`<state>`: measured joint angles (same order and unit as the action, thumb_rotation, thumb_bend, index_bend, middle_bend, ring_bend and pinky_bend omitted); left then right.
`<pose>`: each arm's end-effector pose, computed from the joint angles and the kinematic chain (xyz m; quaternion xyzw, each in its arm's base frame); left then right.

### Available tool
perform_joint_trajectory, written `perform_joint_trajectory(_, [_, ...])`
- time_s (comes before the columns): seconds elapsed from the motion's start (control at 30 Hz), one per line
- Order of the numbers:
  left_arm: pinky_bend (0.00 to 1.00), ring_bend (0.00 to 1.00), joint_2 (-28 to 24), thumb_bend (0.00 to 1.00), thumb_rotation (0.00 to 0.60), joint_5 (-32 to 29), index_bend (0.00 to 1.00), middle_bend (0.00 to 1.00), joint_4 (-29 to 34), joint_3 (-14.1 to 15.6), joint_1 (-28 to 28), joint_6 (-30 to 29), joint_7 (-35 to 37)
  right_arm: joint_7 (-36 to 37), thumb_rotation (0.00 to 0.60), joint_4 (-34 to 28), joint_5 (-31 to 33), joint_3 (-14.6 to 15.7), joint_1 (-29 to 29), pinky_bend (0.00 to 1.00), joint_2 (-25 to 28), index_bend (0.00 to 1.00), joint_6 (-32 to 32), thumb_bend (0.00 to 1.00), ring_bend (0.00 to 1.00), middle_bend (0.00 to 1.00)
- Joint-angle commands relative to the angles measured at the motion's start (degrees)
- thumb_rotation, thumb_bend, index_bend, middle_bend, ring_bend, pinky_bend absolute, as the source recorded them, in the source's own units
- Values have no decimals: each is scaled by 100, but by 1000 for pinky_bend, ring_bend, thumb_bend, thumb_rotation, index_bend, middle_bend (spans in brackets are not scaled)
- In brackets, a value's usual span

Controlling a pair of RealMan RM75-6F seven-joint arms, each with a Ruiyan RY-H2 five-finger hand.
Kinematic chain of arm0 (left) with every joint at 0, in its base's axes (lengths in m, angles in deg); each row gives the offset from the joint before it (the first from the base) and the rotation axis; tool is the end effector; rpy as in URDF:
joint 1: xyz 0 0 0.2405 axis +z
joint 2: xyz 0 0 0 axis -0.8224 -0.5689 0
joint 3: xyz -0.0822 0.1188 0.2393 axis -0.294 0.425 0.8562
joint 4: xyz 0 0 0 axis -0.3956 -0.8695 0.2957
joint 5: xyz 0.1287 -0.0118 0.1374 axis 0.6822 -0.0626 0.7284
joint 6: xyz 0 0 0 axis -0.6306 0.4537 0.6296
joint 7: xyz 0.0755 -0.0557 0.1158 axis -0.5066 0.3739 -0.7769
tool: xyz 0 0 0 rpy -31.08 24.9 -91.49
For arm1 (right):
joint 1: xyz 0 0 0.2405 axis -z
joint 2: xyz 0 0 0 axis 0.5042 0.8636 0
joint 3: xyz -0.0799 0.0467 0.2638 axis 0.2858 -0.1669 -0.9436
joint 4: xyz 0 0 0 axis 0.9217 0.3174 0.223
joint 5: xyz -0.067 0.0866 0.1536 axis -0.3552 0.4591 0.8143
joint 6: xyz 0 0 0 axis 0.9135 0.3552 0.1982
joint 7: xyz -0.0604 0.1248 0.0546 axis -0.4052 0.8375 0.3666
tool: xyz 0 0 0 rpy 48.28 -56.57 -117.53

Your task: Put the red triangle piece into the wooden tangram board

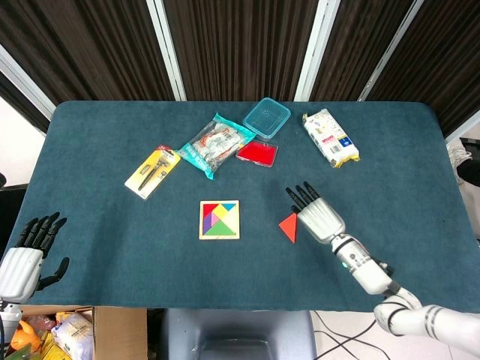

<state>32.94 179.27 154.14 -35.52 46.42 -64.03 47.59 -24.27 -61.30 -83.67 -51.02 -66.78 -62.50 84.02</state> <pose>-0.3158 0.2018 0.1845 -0.6391 -0.3651 -0.4155 0.5344 -0.2137 -0.3483 0.0348 0.8450 -0.1212 0.2219 0.4712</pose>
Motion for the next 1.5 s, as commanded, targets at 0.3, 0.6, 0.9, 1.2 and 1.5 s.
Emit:
perform_joint_trajectory(0.3, [55,0,1,447,600,-63,0,0,0,-11,-24,70,-3,-445,600,437,431,140,-401,0,-506,472,-358,329,0,0])
perform_joint_trajectory(0.6, [55,0,-8,448,600,-101,0,0,1,-32,-46,102,42,-585,600,588,711,222,-568,0,-693,473,-434,346,0,0])
perform_joint_trajectory(0.9, [55,0,-18,450,600,-138,0,0,-14,-58,-80,149,101,-602,600,688,864,297,-705,0,-807,504,-439,380,0,0])
perform_joint_trajectory(1.2, [55,0,-66,450,600,-149,0,0,-24,-80,-18,11,295,-672,600,687,958,345,-781,0,-851,619,-309,461,0,0])
perform_joint_trajectory(1.5, [56,0,-79,450,600,-93,0,0,-19,-62,-16,-10,325,-528,600,289,727,83,-887,0,-716,642,248,462,0,0])
